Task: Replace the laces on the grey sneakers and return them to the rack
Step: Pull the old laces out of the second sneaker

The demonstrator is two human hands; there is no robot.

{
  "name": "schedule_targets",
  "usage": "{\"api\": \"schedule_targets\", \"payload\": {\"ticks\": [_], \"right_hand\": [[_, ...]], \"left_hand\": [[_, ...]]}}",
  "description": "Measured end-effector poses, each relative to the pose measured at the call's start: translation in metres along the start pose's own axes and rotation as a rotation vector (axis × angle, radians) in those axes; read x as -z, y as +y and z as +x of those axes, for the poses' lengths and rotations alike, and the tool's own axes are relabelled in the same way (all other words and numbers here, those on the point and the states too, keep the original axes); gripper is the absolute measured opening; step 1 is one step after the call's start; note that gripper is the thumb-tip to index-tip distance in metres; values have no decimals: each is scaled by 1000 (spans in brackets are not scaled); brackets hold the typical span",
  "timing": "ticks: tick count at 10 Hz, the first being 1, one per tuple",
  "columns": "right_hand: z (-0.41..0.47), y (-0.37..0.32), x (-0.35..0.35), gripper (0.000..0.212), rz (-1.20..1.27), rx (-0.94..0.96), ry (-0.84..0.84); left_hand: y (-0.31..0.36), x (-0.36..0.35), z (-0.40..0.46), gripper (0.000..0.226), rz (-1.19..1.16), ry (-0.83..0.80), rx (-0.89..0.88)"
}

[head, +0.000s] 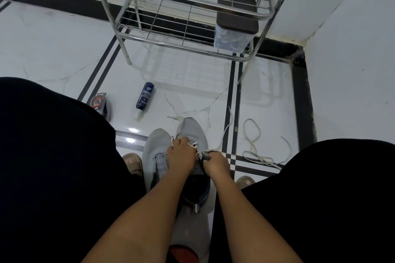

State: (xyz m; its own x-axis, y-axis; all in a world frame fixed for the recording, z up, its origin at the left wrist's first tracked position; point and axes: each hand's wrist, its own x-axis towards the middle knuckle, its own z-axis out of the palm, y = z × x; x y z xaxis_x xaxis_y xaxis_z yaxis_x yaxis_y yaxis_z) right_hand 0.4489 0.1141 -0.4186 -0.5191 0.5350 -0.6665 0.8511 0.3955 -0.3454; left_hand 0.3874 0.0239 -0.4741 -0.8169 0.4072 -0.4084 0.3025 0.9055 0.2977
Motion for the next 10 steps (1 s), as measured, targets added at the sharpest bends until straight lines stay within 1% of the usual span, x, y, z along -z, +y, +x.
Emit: {"api": "schedule_targets", "payload": {"ticks": [1, 2, 3, 4, 5, 6, 7, 8, 9, 10], "right_hand": [[1, 2, 3, 26, 49, -44, -5], [3, 6, 8, 26, 84, -97, -16], [3, 5, 8, 27, 88, -107, -26], [1, 3, 6, 26, 77, -86, -14], [-1, 2, 4, 26, 48, -65, 6], [-3, 4, 4, 27, 63, -76, 12], [0, 7, 6, 25, 94, -107, -6], [1, 5, 5, 27, 93, -117, -15], [0, 2, 4, 28, 78, -112, -10], [-1, 2, 3, 27, 62, -99, -12]], "left_hand": [[3, 22, 2, 23, -773, 88, 409], [-1, 59, 6, 21, -2046, 251, 853], [4, 83, 8, 21, -1453, 91, 534], [18, 59, -3, 19, -397, -102, 181], [21, 29, -18, 22, -83, 20, 43], [18, 32, -11, 21, -712, 31, 384], [8, 56, 1, 29, -1716, 132, 759], [-1, 66, 12, 28, -1549, 20, 663], [10, 47, 3, 18, -478, -165, 227], [21, 27, -17, 21, -136, -52, 64]]}}
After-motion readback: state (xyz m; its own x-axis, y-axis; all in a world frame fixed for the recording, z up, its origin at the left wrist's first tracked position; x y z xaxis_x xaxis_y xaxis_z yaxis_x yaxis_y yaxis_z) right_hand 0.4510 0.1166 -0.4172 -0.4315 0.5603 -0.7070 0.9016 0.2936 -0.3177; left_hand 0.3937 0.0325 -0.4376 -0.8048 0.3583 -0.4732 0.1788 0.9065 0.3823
